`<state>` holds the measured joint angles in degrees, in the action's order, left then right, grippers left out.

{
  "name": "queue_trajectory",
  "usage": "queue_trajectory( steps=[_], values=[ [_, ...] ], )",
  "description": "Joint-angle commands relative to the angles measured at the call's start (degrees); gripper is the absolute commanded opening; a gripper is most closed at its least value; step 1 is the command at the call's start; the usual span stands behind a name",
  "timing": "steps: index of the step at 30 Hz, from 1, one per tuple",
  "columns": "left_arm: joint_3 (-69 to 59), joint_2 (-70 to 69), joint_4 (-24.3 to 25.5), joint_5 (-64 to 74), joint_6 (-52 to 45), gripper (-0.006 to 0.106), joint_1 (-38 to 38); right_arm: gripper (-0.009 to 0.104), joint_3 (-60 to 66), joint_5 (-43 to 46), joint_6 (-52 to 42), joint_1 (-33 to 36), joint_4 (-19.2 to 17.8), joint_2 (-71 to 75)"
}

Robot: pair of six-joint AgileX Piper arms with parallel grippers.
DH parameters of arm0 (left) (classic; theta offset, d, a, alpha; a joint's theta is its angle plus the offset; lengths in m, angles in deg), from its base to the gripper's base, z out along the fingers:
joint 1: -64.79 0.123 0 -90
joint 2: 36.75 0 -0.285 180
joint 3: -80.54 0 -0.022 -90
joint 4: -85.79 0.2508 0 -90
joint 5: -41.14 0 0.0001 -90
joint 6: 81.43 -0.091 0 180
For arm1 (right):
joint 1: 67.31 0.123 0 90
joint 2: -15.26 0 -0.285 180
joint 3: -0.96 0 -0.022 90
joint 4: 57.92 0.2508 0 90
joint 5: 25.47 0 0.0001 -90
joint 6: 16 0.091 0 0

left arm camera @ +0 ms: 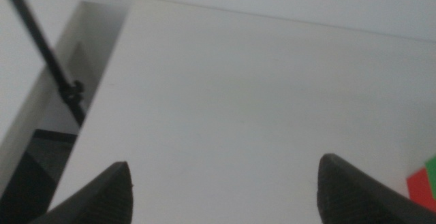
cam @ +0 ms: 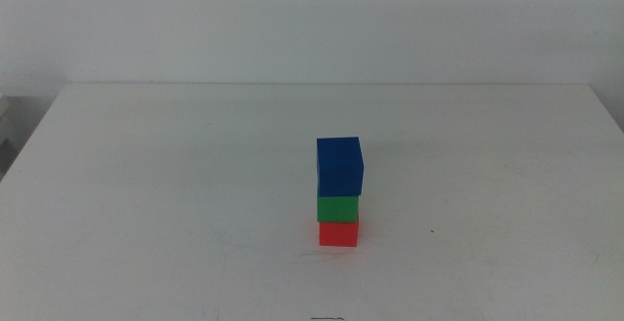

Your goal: Stack red cubes first, then green, then blue cubes in a specific spot.

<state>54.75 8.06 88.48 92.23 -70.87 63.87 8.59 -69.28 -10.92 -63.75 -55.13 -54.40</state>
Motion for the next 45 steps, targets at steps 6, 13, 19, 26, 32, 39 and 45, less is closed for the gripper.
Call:
queue_trajectory(
  steps=[6,13,19,26,32,39,45],
  values=[
    [1.0,-1.1,2.1,-3.8,0.2,0.091,2.8,0.091,-1.6,4.1,-0.3,-0.4,-0.3,0.8],
    [1.0,-1.0,2.8,-11.4,0.2,0.091,2.8,0.091,-1.6,4.1,-0.3,-0.4,-0.3,0.8],
    [1.0,-0.4,2.0,-25.6,0.2,0.091,2.8,0.091,-1.6,4.1,-0.3,-0.4,-0.3,0.8],
    [-1.6,-3.0,2.0,-29.4,0.2,0.091,2.8,0.091,4.4,8.6,-0.3,-0.3,-3.4,3.7],
    [-16.7,-14.2,2.0,-29.9,0.2,0.091,2.7,0.091,18.7,23.1,-0.3,-0.3,-5.1,16.7],
    [-31.4,-26.9,1.9,-29.8,0.2,0.091,2.7,0.091,43.6,36.1,-0.3,-0.5,-5.5,38.3],
    [-36.9,-29.8,2.7,-31.9,0.2,0.091,2.7,0.091,59.2,35.4,-0.3,-0.5,-5.4,53.0]
  ],
)
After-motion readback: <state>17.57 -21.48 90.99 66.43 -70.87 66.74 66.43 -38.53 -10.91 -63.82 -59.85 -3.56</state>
